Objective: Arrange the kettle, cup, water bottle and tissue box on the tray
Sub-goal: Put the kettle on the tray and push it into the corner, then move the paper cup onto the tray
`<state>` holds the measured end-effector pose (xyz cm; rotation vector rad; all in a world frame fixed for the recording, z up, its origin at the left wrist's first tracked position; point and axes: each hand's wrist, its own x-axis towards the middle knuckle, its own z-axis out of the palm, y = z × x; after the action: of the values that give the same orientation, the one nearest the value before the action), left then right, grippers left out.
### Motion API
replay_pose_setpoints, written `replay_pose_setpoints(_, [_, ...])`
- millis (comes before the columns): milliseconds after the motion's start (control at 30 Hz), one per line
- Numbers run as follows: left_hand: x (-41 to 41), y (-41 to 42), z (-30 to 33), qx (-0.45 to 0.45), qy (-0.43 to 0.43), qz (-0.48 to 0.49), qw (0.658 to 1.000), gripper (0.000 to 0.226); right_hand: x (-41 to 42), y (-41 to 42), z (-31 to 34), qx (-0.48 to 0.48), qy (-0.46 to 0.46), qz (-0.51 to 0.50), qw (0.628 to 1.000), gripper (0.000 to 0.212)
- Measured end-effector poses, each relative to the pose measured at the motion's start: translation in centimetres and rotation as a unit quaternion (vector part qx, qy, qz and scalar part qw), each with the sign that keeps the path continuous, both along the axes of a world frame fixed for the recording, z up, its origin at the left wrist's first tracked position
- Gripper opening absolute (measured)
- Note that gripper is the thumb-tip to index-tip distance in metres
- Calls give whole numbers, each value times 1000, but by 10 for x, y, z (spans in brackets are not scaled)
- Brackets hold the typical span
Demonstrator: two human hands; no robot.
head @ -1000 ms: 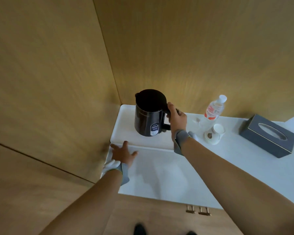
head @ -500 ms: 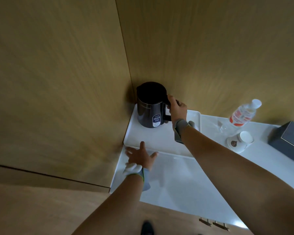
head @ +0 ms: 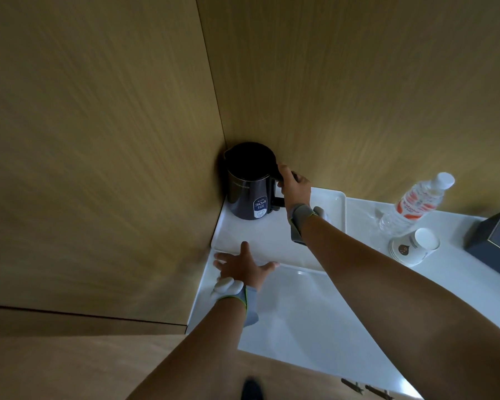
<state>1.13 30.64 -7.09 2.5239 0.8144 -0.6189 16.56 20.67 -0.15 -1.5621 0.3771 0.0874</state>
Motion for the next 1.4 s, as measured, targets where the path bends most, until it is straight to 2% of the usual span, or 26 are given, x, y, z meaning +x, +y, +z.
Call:
replay_pose_setpoints(567, [-5,0,-1,16,-3,-20,1000,112,3,-6,9,-56,-26,101,993,47])
replay_pose_setpoints(633, [-9,-5,-3,17,-8,-12,1000,116,-3,-10,10,-66,-27,102,992,59])
replay_pose_setpoints(700, [-13,-11,-5,23,-14,-3,1000,121,-13,-18,9,-82,-36,75,993,64])
replay_pose_setpoints(800, [-19,-20,-10,34,-34,13,999,122,-38,-43,4,-98,-64,10,993,59])
replay_pose_setpoints(900, [-26,-24,-12,38,-80,31,996,121,-70,-83,-3,-119,-79,-35,989,47])
replay_pose_setpoints(1000, [-29,-34,-11,58,-99,35,993,129,-106,-136,-17,-166,-76,-82,980,35])
replay_pose_setpoints(1067, [-28,-36,-9,65,-104,47,991,136,-128,-163,-31,-188,-53,-155,968,42])
replay_pose_setpoints(1200, [-22,-43,-5,67,-102,44,992,142,-161,-218,-47,-229,6,-287,930,68])
replay_pose_setpoints(1300, [-21,-48,0,72,-100,40,992,142,-161,-248,-51,-250,39,-286,924,97])
replay_pose_setpoints(1400, [-19,-50,7,72,-75,35,994,139,-146,-265,-50,-226,68,-240,942,117])
